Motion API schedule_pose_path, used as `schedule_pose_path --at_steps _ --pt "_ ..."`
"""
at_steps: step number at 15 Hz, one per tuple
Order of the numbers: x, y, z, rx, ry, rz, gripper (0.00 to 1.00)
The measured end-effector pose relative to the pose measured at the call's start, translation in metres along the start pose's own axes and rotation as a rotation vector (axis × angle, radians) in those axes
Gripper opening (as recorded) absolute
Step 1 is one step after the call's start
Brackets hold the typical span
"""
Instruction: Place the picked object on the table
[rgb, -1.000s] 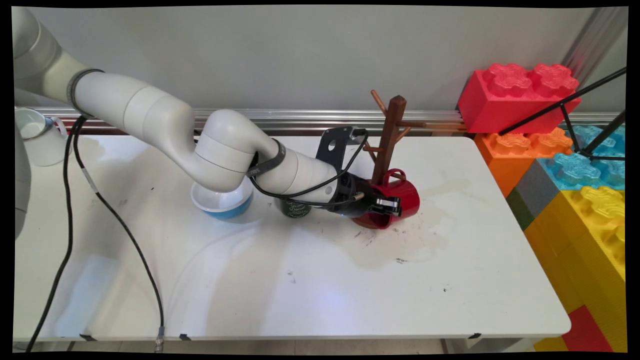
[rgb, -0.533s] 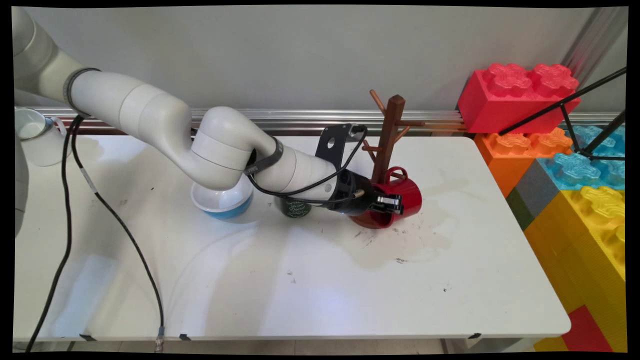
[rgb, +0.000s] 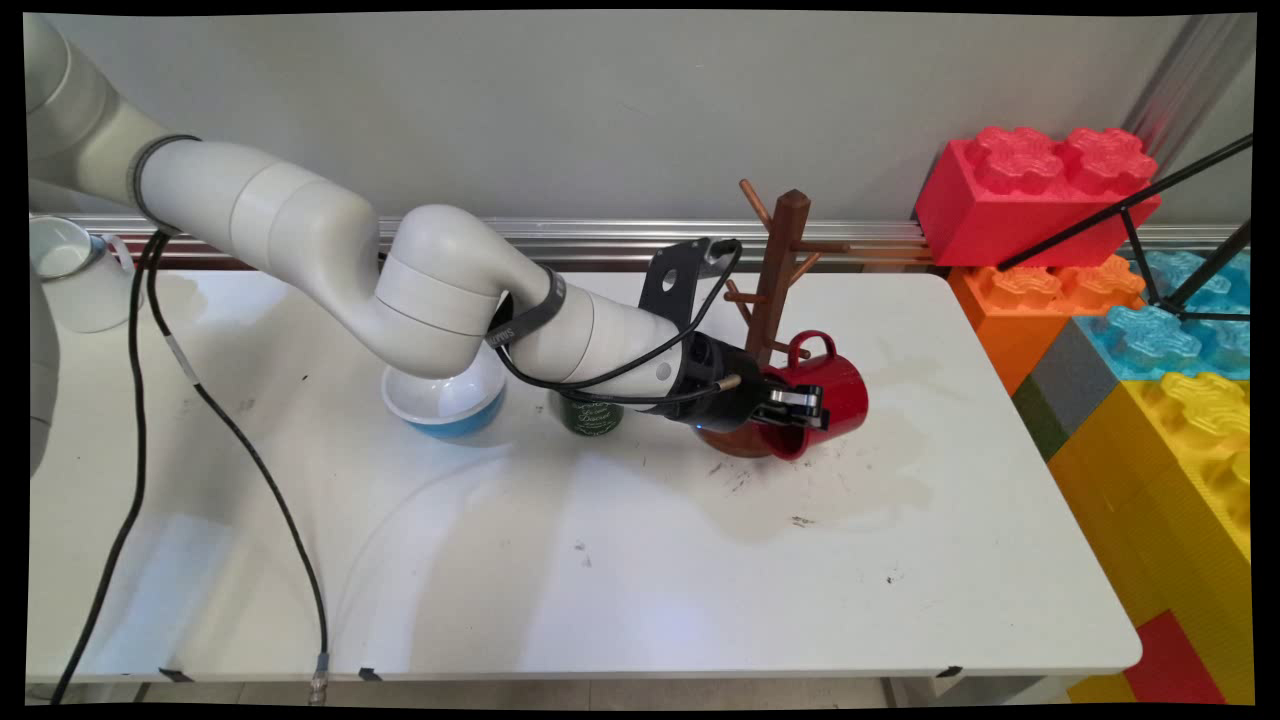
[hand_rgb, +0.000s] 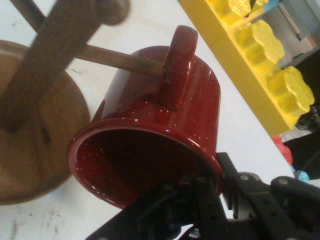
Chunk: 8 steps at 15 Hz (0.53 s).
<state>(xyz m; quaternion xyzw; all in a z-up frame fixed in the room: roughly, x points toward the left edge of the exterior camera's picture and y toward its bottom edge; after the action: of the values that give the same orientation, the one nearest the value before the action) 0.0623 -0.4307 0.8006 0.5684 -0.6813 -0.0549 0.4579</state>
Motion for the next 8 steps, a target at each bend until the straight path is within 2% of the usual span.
schedule_pose_path --at_steps 8 --pt "-0.004 0.025 -0.004 -0.077 -0.015 -0.022 0.0"
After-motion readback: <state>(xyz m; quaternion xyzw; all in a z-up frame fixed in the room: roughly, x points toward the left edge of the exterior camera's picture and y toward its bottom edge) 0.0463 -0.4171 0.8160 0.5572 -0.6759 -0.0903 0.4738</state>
